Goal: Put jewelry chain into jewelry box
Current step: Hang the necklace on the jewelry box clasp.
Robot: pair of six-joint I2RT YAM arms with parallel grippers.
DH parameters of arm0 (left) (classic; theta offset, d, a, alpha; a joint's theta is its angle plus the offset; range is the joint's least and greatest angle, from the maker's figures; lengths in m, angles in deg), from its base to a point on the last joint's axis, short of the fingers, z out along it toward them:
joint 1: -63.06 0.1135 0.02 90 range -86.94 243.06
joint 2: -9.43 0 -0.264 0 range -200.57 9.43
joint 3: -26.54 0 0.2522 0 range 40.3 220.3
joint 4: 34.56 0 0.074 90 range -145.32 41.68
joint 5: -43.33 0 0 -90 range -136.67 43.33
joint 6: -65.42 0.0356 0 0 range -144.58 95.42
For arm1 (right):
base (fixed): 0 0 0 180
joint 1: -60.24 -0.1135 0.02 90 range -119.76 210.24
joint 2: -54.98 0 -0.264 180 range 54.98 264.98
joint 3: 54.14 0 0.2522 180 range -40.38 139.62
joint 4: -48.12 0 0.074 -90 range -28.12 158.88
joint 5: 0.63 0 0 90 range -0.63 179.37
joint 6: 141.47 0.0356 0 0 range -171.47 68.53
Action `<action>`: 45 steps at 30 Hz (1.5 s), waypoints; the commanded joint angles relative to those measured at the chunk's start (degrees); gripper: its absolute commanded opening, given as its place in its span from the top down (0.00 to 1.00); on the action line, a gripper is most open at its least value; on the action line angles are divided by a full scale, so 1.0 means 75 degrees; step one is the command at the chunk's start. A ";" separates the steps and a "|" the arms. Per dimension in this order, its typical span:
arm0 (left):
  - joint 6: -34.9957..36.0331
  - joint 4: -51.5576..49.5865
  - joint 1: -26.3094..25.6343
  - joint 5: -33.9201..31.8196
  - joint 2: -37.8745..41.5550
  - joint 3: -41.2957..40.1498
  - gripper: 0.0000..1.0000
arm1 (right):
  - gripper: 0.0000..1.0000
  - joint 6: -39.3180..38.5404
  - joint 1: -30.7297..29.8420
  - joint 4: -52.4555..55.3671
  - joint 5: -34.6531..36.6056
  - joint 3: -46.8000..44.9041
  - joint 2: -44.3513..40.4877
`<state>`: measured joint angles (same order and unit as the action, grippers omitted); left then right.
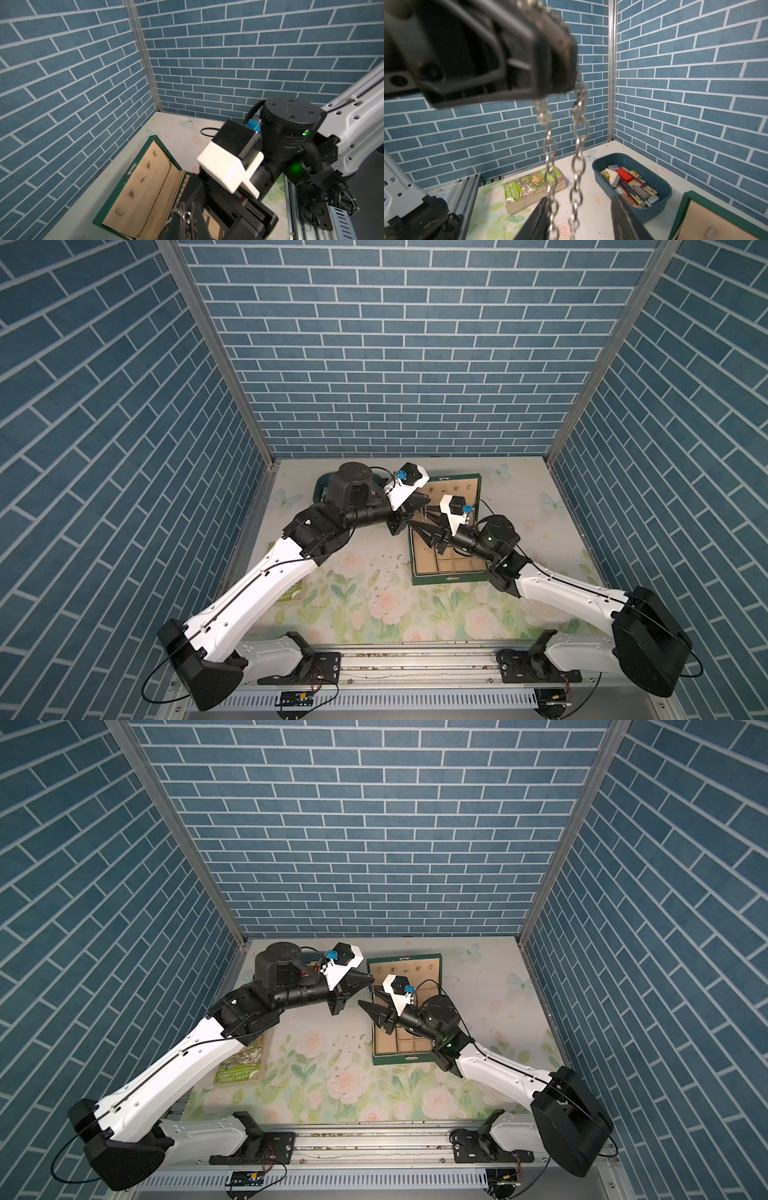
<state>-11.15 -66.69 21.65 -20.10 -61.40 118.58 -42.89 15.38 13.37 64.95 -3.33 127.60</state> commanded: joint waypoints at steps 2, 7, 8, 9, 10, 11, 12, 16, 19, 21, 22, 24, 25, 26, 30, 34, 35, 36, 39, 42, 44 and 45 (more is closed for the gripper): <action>0.0129 -0.0089 -0.0155 -0.0088 0.0092 0.0309 1.00 | 0.46 -0.0138 -0.0031 0.0116 0.0063 -0.0299 -0.0323; 0.0219 -0.0180 -0.0282 -0.0226 0.0069 0.0463 1.00 | 0.45 -0.0082 -0.0030 0.0006 0.0023 -0.0382 -0.0278; 0.0231 -0.0195 -0.0290 -0.0251 0.0069 0.0491 1.00 | 0.44 -0.0056 -0.0030 -0.0038 0.0022 -0.0372 -0.0257; 0.0261 -0.0219 -0.0297 -0.0266 0.0063 0.0520 1.00 | 0.44 -0.0035 -0.0036 -0.0062 0.0037 -0.0365 -0.0234; 0.0270 -0.0232 -0.0308 -0.0291 0.0055 0.0539 1.00 | 0.42 -0.0021 -0.0040 -0.0093 0.0087 -0.0360 -0.0221; 0.0282 -0.0232 -0.0304 -0.0306 0.0055 0.0567 1.00 | 0.40 -0.0019 -0.0031 -0.0129 0.0152 -0.0359 -0.0215; 0.0292 -0.0234 -0.0312 -0.0308 0.0054 0.0594 1.00 | 0.36 -0.0019 -0.0039 -0.0140 0.0217 -0.0359 -0.0214; 0.0295 -0.0234 -0.0353 -0.0285 0.0002 0.0731 1.00 | 0.33 -0.0116 -0.0030 -0.0049 0.0457 -0.0352 -0.0190; 0.0306 -0.0235 -0.0398 -0.0284 -0.0016 0.0859 1.00 | 0.46 -0.0137 -0.0034 -0.0046 0.0228 -0.0371 -0.0160; 0.0305 -0.0217 -0.0409 -0.0278 -0.0023 0.0933 1.00 | 0.64 -0.0063 -0.0032 -0.0170 0.0005 -0.0370 -0.0068; 0.0317 -0.0201 -0.0419 -0.0284 -0.0034 0.0965 1.00 | 0.72 0.0005 -0.0036 -0.0281 -0.0072 -0.0371 -0.0015; 0.0319 -0.0206 -0.0449 -0.0284 -0.0040 0.1041 1.00 | 0.87 0.0154 -0.0048 -0.0530 -0.0165 -0.0374 0.0054; 0.0327 -0.0206 -0.0455 -0.0286 -0.0037 0.1065 1.00 | 0.90 0.0192 -0.0047 -0.0600 -0.0194 -0.0365 0.0082; 0.0336 -0.0200 -0.0458 -0.0301 -0.0034 0.1080 1.00 | 0.94 0.0202 -0.0053 -0.0644 -0.0226 -0.0339 0.0106; 0.0362 -0.0199 -0.0464 -0.0353 -0.0031 0.1115 1.00 | 1.00 0.0192 -0.0065 -0.0657 -0.0250 -0.0316 0.0121; 0.0370 -0.0174 -0.0467 -0.0378 -0.0027 0.1128 1.00 | 1.00 0.0183 -0.0065 -0.0616 -0.0169 -0.0409 0.0057; 0.0365 -0.0174 -0.0467 -0.0378 -0.0027 0.1126 1.00 | 0.98 0.0175 -0.0065 -0.0599 -0.0160 -0.0440 0.0029; 0.0365 -0.0155 -0.0467 -0.0368 -0.0025 0.1129 1.00 | 0.96 0.0169 -0.0059 -0.0588 -0.0131 -0.0460 0.0001; 0.0361 -0.0154 -0.0485 -0.0367 -0.0029 0.1135 1.00 | 0.94 0.0158 -0.0065 -0.0555 -0.0101 -0.0509 -0.0066; 0.0365 -0.0152 -0.0501 -0.0388 -0.0037 0.1152 1.00 | 0.94 0.0140 -0.0065 -0.0521 -0.0090 -0.0495 -0.0082; 0.0365 -0.0159 -0.0513 -0.0409 -0.0037 0.1164 1.00 | 0.95 0.0134 -0.0065 -0.0516 -0.0084 -0.0499 -0.0094; 0.0365 -0.0153 -0.0514 -0.0422 -0.0047 0.1174 1.00 | 0.95 0.0128 -0.0062 -0.0506 -0.0083 -0.0498 -0.0098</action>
<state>-8.88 -68.16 18.20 -22.90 -61.50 125.58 -42.28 15.23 10.59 64.29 -6.60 128.25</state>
